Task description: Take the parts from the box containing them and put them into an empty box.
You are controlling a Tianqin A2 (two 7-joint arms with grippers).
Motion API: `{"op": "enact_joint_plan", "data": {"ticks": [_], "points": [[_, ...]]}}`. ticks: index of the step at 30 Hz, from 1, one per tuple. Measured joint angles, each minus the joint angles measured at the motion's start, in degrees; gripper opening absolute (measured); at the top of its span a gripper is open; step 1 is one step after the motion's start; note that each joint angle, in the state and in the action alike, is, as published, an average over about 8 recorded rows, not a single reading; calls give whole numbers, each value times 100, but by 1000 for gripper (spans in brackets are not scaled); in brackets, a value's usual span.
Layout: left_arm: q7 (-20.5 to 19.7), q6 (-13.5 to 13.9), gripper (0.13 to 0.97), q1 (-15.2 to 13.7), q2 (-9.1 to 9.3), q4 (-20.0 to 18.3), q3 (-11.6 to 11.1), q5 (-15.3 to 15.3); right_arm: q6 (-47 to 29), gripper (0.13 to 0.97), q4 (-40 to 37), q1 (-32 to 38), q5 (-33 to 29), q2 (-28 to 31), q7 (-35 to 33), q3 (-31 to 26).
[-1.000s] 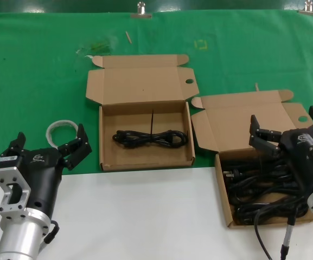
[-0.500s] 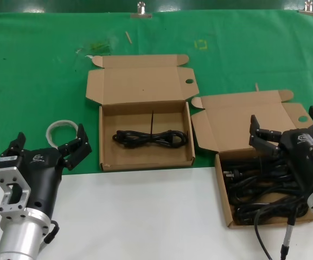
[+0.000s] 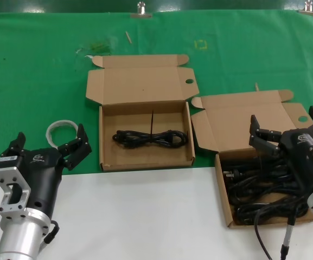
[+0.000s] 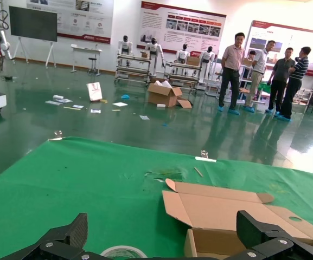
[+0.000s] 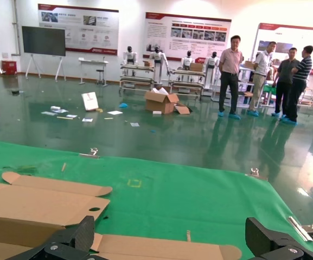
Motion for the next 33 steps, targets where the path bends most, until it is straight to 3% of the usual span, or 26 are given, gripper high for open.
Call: {"op": "enact_joint_plan", "data": {"ticks": [33], "points": [[0,0,966,0,0,0,0,0,0,966,0,0,0,0,0,0]]}}
